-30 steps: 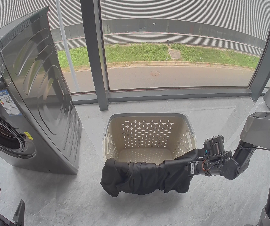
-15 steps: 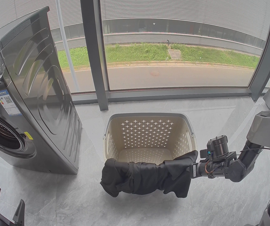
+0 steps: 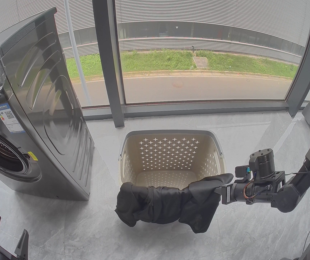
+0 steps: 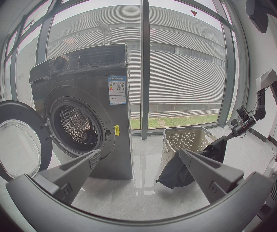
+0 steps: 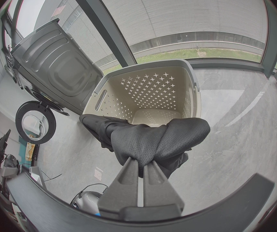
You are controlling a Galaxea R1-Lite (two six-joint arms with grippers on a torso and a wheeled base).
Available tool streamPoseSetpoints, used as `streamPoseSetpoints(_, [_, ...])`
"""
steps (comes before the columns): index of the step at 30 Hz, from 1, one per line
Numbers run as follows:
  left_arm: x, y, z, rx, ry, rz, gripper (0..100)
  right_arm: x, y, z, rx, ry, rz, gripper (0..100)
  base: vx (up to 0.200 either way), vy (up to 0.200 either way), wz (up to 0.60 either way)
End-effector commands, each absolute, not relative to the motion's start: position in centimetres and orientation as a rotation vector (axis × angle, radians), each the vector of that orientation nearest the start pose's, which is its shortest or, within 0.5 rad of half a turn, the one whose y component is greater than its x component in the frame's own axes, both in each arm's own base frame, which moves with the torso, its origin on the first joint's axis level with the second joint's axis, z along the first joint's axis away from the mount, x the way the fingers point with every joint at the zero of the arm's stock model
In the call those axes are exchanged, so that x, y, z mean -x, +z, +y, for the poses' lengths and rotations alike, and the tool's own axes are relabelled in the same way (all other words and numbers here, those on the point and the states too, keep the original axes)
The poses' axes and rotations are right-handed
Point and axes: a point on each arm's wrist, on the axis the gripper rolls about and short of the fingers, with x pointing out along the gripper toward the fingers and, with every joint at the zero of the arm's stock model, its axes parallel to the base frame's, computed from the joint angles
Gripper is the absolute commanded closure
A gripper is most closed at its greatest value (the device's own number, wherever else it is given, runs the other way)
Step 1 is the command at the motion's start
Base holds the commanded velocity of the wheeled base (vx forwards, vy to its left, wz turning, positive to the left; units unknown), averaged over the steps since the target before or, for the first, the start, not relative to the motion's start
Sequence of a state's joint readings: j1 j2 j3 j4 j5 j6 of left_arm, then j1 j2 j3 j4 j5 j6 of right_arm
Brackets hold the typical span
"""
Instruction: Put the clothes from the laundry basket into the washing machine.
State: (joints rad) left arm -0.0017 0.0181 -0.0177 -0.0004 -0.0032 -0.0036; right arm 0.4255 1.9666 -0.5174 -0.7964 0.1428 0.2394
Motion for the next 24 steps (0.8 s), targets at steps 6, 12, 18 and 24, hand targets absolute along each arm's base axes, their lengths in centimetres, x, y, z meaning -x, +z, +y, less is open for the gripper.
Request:
streamPoseSetpoints(6, [2.3, 7.5, 0.0, 0.005, -0.005, 0.0, 0, -26.7, 5.9, 13.4, -0.15, 0.501, 0.644, 100, 0.0, 0.0, 0.0])
streamPoseSetpoints(12, [2.3, 7.5, 0.0, 0.005, -0.005, 0.0, 0, -25.6, 9.6, 13.7, -0.204, 0.551, 0.465, 100, 0.0, 0.0, 0.0])
streamPoseSetpoints(18, [2.3, 7.5, 0.0, 0.006, -0.005, 0.0, 0, -22.5, 15.7, 13.4, -0.291, 0.626, 0.278, 100, 0.0, 0.0, 0.0])
streamPoseSetpoints(24, [2.3, 7.6, 0.0, 0.008, -0.005, 0.002, 0, -19.7, 19.7, 12.5, -0.33, 0.679, 0.126, 100, 0.0, 0.0, 0.0])
